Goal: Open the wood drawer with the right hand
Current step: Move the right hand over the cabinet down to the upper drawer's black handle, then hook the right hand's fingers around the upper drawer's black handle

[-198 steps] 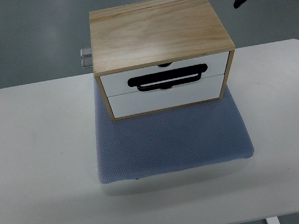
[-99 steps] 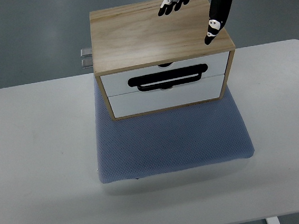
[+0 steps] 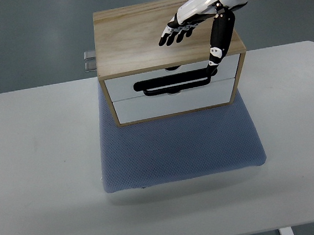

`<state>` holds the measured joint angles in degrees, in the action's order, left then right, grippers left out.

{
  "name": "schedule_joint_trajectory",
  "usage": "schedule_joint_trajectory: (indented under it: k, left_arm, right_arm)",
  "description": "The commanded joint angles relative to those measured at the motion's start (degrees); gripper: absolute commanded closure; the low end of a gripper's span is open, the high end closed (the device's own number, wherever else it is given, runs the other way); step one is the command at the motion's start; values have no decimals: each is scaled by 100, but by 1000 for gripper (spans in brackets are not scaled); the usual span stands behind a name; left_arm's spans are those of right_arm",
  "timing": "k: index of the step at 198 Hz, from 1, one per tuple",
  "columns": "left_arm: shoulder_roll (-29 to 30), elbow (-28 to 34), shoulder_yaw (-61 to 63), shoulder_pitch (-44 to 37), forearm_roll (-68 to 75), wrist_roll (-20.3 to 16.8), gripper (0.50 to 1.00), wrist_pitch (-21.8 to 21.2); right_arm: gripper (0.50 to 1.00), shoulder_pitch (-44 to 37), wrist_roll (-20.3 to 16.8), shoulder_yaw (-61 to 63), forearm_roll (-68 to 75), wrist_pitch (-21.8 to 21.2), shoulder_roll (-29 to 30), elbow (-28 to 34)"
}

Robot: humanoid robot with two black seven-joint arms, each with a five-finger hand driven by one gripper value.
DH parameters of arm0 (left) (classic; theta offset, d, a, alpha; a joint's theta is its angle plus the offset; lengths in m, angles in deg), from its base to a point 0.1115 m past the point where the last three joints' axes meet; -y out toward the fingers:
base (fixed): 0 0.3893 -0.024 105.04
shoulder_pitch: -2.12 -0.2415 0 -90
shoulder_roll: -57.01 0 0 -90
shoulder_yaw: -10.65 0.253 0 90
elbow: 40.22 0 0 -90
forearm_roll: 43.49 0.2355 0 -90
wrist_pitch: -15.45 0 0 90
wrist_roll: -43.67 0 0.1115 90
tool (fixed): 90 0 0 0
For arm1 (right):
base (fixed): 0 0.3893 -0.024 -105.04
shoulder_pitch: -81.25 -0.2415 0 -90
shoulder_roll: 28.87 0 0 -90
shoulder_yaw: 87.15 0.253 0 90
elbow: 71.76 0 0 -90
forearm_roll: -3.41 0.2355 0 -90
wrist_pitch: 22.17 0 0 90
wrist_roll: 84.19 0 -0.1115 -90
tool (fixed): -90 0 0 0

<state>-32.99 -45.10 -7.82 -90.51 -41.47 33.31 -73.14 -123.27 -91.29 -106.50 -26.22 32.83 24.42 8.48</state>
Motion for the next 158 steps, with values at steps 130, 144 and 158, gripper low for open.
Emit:
schedule_joint_trajectory:
  k: [130, 144, 158]
  left_arm:
    - [0, -4, 1, -1, 0, 0, 500, 0]
    - [0, 5, 1, -1, 0, 0, 500, 0]
    - [0, 5, 1, -1, 0, 0, 500, 0]
  right_arm:
    - [560, 202, -89, -657, 274, 292, 929, -184]
    - [560, 202, -89, -710, 274, 424, 1008, -245]
    - [560, 193, -89, -789, 274, 556, 1069, -263]
